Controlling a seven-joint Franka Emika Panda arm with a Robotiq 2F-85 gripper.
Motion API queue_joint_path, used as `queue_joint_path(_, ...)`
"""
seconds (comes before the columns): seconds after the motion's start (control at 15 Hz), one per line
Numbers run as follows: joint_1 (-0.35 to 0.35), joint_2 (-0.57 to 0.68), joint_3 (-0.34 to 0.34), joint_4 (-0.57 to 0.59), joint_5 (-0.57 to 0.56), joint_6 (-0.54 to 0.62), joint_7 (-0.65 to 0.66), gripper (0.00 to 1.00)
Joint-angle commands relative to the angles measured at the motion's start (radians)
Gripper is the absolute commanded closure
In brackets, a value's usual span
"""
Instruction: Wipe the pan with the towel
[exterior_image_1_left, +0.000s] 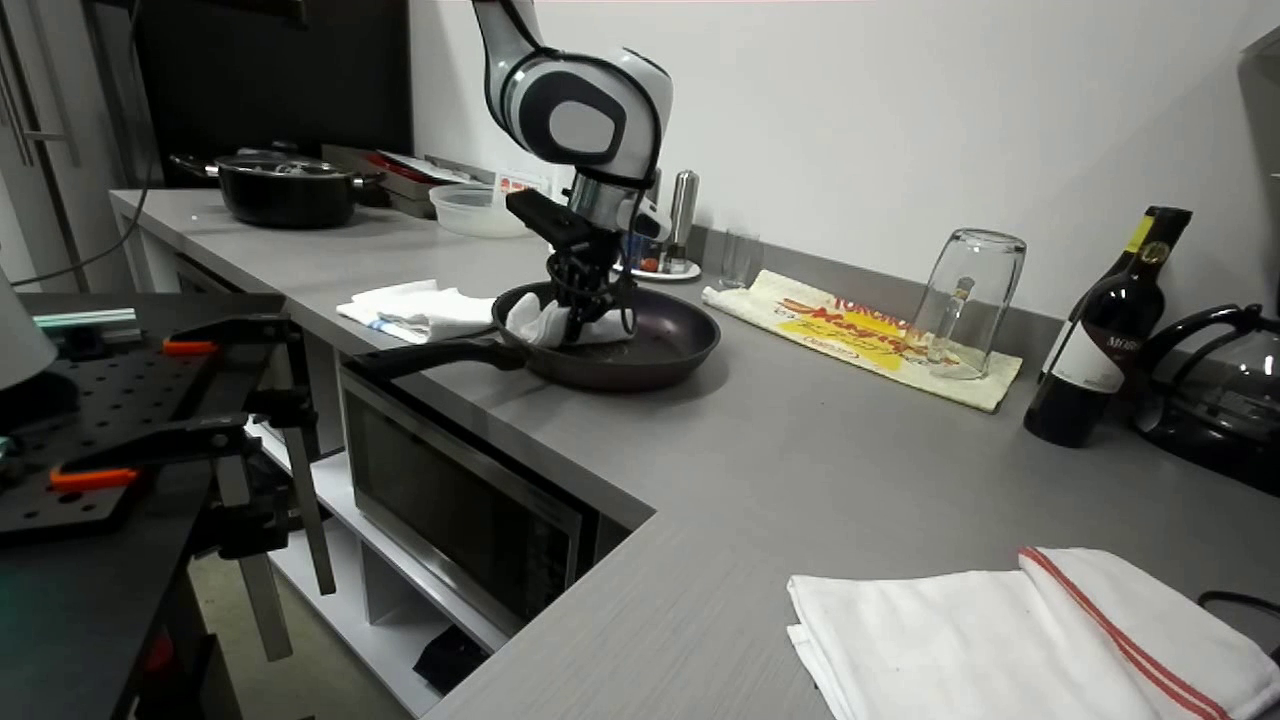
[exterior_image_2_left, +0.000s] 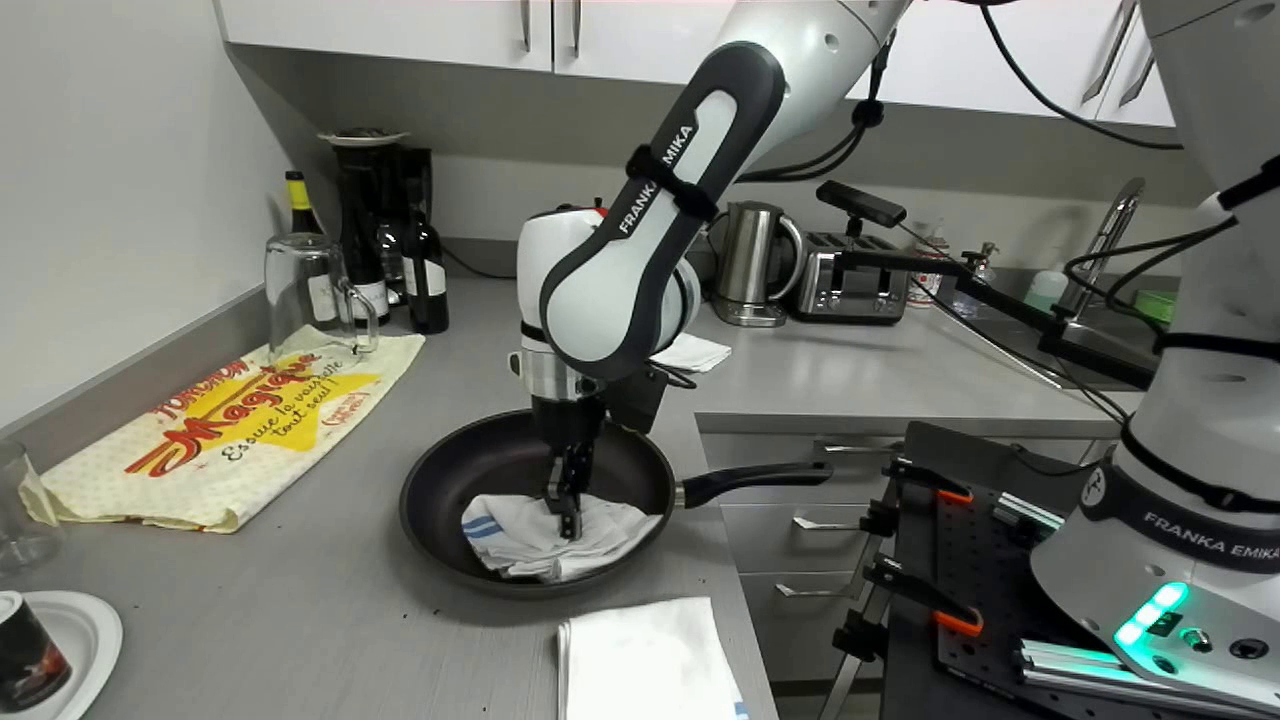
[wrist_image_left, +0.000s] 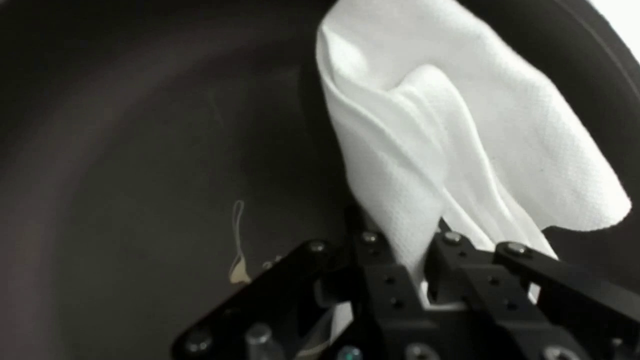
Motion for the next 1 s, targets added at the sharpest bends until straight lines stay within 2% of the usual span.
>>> queue_joint_path(0.0, 0.035, 0.029, -0.067, 0.008, -0.108, 0.08, 0.042, 0.96)
queue_joint_path(0.47, 0.106, 0.058, -0.22, 0.026, -0.315, 0.223, 0.129, 0.96)
queue_joint_path(0.67, 0.175, 0.075, -0.311, 0.032, -0.414, 0.294, 0.19, 0.96)
queue_joint_path(0.93, 0.305, 0.115, -0.46, 0.048, -0.531, 0.378, 0.276, 0.96)
